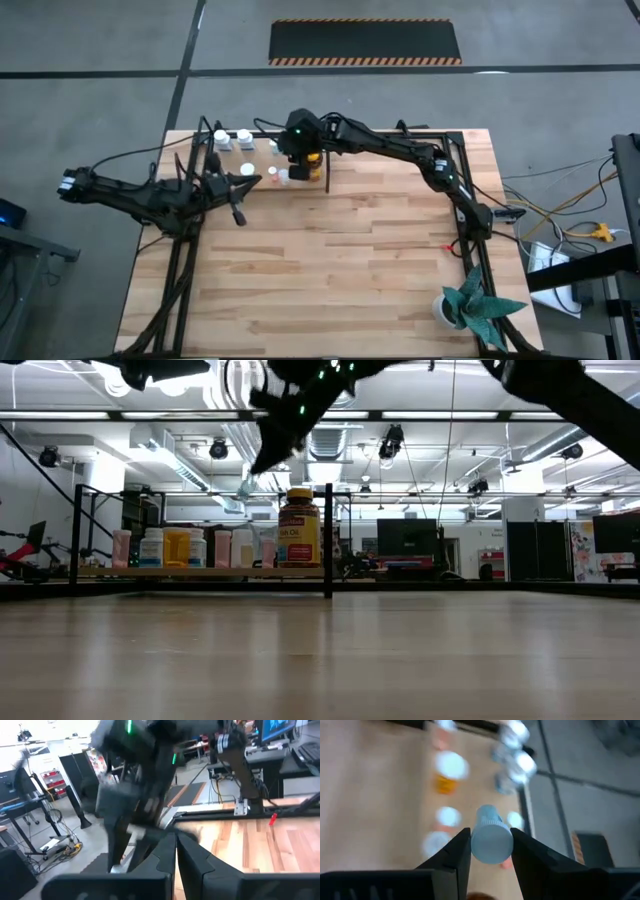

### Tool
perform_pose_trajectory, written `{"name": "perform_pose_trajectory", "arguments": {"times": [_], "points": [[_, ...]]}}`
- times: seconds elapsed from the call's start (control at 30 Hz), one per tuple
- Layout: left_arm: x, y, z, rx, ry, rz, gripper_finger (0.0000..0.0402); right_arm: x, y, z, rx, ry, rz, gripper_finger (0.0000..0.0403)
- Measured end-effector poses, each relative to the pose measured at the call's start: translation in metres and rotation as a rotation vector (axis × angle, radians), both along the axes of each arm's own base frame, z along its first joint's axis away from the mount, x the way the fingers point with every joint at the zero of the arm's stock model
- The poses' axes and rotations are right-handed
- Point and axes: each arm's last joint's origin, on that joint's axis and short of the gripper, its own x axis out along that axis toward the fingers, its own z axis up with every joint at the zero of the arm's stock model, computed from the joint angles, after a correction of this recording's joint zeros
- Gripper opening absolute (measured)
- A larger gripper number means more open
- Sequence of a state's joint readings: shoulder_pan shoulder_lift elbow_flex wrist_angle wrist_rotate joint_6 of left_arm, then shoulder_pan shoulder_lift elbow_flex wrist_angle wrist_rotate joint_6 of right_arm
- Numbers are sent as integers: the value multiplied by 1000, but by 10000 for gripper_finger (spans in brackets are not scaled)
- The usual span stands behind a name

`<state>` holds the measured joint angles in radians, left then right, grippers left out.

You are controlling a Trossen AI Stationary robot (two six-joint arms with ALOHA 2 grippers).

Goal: Pick and place medicine bottles onto shelf by color
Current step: Put the blue pill bottle on the shelf

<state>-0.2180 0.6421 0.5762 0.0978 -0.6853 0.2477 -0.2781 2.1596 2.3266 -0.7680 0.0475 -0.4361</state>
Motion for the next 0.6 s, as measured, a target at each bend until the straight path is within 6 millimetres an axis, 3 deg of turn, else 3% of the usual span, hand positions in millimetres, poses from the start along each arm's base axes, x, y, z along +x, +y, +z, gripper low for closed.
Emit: {"name": "perform_pose_trajectory", "arguments": {"times": [0.2, 0.33, 0.43, 0.6], "points": [[14, -3, -10, 13, 72, 0, 10, -24, 47, 33, 8, 97, 199, 111], [24, -6, -16, -37, 89, -4, 50, -45, 78, 42, 221, 179, 382, 113], [30, -9, -24, -110, 93, -18, 86, -50, 94, 33, 396, 255, 448, 111], [40, -18, -36, -205, 111, -47, 131, -36, 116, -13, 447, 330, 425, 110]]}}
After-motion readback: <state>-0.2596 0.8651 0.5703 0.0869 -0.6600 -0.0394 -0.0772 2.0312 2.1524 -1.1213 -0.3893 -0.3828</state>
